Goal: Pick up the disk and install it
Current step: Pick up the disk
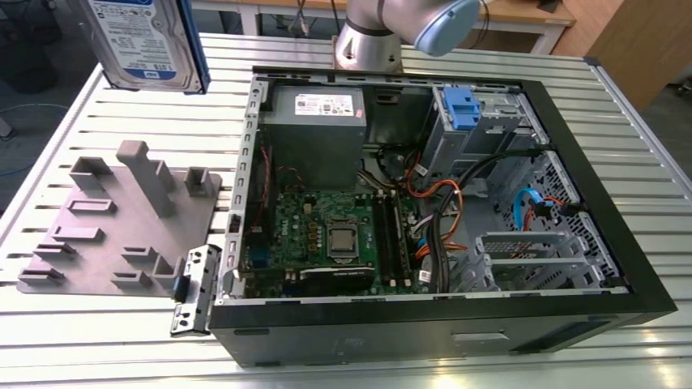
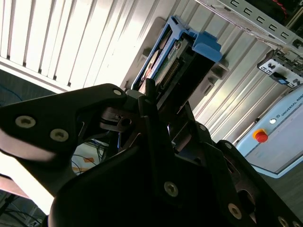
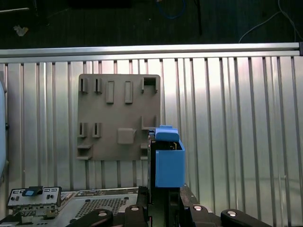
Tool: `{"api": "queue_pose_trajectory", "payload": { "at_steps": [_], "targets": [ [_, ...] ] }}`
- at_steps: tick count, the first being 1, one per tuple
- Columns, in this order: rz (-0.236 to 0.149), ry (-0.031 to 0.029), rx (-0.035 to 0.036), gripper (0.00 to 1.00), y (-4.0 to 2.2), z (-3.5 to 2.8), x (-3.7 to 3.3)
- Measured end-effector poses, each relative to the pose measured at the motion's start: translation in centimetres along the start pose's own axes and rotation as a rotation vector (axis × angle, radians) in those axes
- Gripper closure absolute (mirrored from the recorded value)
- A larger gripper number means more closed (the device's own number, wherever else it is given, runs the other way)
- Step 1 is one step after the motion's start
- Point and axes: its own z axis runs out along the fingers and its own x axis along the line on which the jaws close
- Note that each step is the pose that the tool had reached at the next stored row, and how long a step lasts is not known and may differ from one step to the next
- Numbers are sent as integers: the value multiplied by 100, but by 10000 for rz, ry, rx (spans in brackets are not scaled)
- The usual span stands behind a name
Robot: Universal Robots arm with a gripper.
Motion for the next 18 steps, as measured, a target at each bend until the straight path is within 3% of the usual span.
{"api": "queue_pose_trajectory", "payload": {
  "at_steps": [18],
  "targets": [
    [0,1,-1,65,-200,-7,-11]
  ]
}}
